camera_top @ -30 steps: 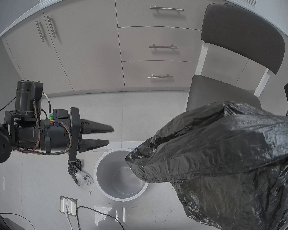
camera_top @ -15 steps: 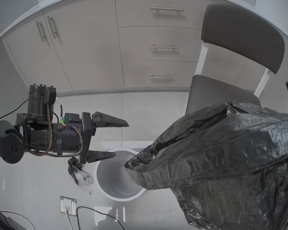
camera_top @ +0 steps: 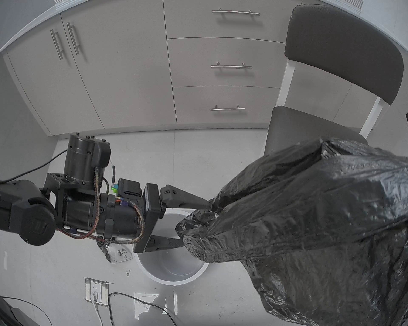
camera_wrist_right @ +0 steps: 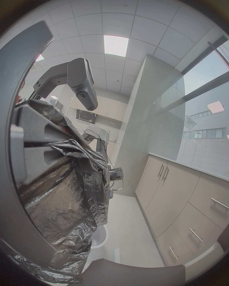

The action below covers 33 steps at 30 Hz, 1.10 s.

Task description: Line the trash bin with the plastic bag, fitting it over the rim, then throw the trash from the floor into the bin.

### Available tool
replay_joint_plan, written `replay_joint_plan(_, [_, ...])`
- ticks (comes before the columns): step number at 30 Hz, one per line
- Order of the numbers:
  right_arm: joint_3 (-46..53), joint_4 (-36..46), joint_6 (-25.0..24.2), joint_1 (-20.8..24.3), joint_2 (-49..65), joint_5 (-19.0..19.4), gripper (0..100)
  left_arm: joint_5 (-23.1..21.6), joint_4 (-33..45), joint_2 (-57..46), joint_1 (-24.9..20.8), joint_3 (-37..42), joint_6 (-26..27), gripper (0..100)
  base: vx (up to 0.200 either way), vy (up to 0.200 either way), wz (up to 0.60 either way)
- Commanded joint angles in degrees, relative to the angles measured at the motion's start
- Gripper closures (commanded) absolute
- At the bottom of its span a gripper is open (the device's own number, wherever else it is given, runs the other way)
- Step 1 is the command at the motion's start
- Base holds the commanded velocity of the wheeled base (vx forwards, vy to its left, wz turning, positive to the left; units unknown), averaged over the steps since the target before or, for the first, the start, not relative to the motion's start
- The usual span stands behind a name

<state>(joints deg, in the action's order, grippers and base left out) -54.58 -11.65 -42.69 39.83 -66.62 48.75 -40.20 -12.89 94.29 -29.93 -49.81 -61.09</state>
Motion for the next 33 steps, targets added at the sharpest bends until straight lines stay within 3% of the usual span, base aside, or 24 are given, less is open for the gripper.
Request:
replay_joint_plan(1, [0.0, 0.0, 0.9, -0.2, -0.4, 0.0, 100, 0.2, 0.1, 0.4, -1.5, 1.1, 0.0, 0, 0.0, 0.0, 0.0])
replay_joint_plan(33, [-0.3, -0.2, 0.9, -0.5, 0.1, 0.0, 100, -0.1, -5.2, 2.3, -4.3, 3.1, -0.3, 0, 0.0, 0.0, 0.0])
